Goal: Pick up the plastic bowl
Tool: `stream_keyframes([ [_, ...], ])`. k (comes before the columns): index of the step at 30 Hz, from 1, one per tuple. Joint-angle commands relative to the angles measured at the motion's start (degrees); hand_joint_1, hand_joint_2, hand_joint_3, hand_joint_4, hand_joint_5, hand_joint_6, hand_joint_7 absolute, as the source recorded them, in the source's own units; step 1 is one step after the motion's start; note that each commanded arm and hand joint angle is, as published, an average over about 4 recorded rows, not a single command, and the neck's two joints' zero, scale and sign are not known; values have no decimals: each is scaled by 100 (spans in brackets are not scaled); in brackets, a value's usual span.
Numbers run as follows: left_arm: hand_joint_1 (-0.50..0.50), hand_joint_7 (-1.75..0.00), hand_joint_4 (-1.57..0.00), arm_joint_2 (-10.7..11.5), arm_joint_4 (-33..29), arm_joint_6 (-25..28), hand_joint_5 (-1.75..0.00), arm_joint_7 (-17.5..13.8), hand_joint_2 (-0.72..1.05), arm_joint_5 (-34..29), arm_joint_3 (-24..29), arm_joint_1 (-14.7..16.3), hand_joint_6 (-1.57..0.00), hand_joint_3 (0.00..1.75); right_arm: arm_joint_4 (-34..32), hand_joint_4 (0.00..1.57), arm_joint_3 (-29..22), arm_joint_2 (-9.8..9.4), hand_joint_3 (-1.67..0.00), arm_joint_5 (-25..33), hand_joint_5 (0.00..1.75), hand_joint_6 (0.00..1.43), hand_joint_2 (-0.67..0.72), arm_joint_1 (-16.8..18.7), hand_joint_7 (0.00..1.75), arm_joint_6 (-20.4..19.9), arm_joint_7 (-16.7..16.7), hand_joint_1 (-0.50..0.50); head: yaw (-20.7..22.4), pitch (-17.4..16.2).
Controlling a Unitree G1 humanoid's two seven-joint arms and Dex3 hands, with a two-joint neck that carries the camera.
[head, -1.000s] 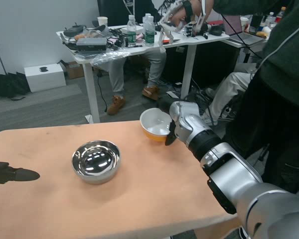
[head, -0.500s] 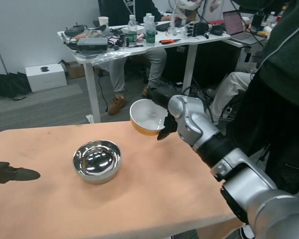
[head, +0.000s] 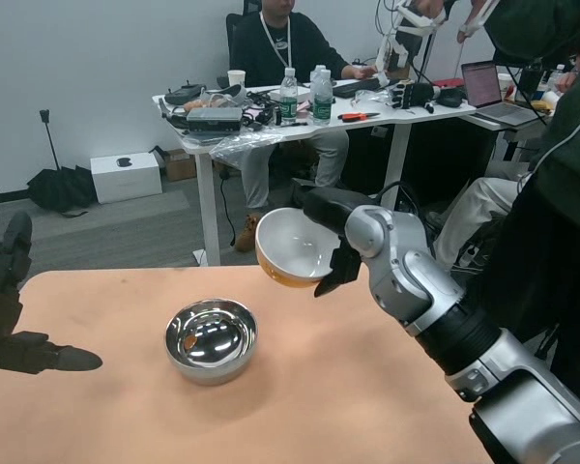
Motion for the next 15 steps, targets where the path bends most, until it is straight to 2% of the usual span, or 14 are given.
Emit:
stream_keyframes([
  [1, -50, 0, 0, 32, -123, -26, 0, 1, -10, -6, 1, -101, 0, 0, -197, 90, 37, -62, -119, 58, 155, 3, -41, 103, 161, 58, 73, -50, 303, 198],
  [5, -50, 0, 0, 72, -215, -26, 0, 1, -10, -6, -15, -118, 0, 7, -327, 91, 79, -75, -119, 119, 155, 3, -46, 138, 161, 64, 92, -50, 417, 310],
  [9, -50, 0, 0, 90, -279, -26, 0, 1, -10, -94, -94, -118, 0, 0, -445, 88, 125, -75, -119, 126, 155, 3, -45, 174, 164, 69, 106, -50, 417, 310],
  [13, -50, 0, 0, 90, -301, -26, 0, 1, -10, -120, -149, -94, 0, 2, -538, 91, 141, -75, -119, 128, 150, 3, -45, 178, 168, 95, 127, -50, 602, 632],
  [15, -50, 0, 0, 90, -308, -26, 0, 1, -10, -120, -157, -89, 0, 6, -558, 90, 154, -78, -119, 128, 152, 3, -44, 178, 168, 104, 135, -50, 578, 589],
])
